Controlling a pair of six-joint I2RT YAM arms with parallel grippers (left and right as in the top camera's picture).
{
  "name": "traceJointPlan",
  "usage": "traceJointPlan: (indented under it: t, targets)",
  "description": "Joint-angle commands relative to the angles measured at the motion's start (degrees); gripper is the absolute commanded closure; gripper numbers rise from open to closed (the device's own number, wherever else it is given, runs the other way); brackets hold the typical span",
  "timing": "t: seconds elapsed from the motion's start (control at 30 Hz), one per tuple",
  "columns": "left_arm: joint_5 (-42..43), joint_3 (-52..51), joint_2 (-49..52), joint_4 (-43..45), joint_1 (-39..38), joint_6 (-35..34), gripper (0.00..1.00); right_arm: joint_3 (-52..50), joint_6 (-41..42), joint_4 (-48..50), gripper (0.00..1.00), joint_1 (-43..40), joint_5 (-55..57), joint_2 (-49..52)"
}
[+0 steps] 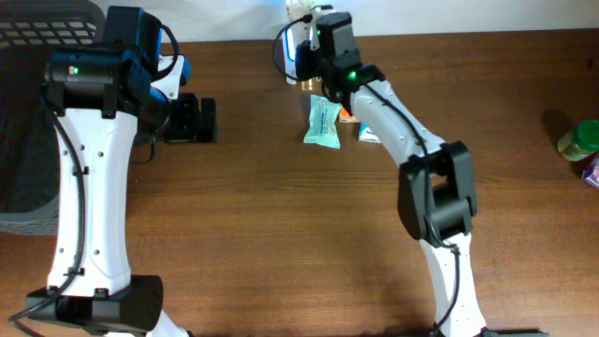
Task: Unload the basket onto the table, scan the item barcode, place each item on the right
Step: 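Lift the Pantene tube to the scanner with the right gripper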
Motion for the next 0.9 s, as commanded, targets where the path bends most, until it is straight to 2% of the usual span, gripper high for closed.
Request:
traceJointPlan:
  t: [0.0, 0.17, 0.53, 0.73, 0.87]
  targets:
    - [0.02, 0.04, -0.17, -0.07, -0.02, 0.92, 0.01, 1.57, 0.24, 5.88, 0.96, -0.17, 1.62, 0.13]
    - [0.02, 0.04, -0.17, -0.07, -0.02, 0.92, 0.01, 1.57, 0.24, 9.9, 0.96, -0.17, 4.22, 0.31]
    - [0.04, 0.04, -0.17, -0.07, 0.0, 0.92, 0.01, 1.6, 0.24, 11.34, 0.96, -0.28, 4.42, -1.44]
    - [0.02, 0.04, -0.17, -0.07, -0.02, 0.92, 0.01, 1.6, 0.28, 5.7, 0.96, -1.95, 4.39, -6.1]
    - [0.02, 0.04, -0.17, -0.07, -0.02, 0.92, 0.01, 1.6, 0.44, -2.34, 0.96, -3.23, 4.42, -8.52]
